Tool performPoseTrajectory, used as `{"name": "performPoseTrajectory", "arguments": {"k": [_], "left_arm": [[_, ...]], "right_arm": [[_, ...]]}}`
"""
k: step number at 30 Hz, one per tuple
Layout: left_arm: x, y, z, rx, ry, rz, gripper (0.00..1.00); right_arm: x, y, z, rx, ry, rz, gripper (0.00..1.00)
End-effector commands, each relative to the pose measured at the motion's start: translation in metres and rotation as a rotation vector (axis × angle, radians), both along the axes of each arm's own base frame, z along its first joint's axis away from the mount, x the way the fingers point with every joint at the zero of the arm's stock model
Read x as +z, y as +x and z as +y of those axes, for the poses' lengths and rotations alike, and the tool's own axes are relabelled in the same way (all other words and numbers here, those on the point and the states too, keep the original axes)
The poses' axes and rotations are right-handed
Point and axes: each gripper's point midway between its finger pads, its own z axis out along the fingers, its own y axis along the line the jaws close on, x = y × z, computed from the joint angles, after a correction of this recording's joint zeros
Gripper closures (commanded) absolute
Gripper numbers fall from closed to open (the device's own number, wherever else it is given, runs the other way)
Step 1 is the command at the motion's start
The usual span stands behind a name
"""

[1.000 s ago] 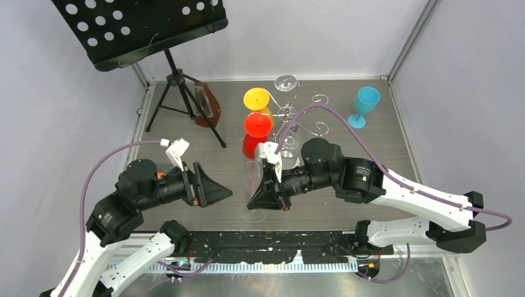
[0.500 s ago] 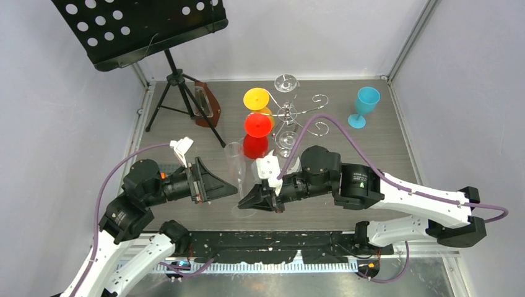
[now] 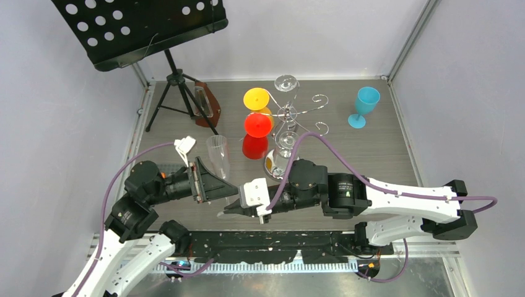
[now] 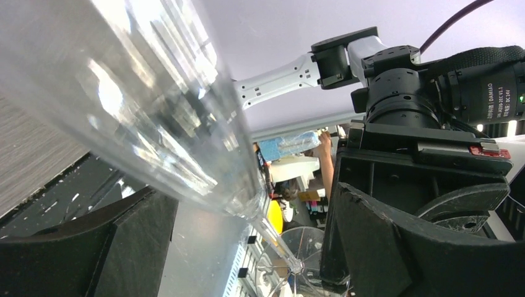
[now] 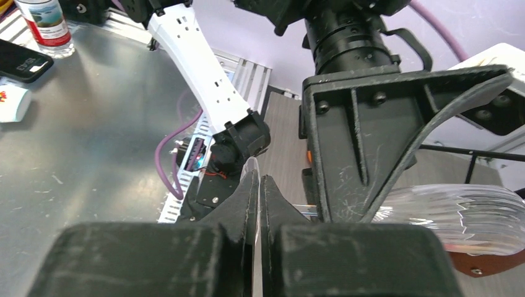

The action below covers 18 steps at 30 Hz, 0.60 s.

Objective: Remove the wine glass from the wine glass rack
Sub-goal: Place the wine glass at the center of the board.

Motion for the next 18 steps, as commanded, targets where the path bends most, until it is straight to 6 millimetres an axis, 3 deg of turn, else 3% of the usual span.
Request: {"name": "performPoseTrajectory", "arguments": {"k": [1,18], "left_arm": [[0.016,-0.007,-0.001,-0.038,-0.06,-0.053,0.12],[0.02,-0.01,-0.002,-0.064,-0.061,-0.069,0.58]], "right_arm": [[0.028,0.011,0.007,-0.07,0.108,-0.077,0.94],[0.013,0.026,0.013,-0.163,0.073,-0.114,0.94]]}}
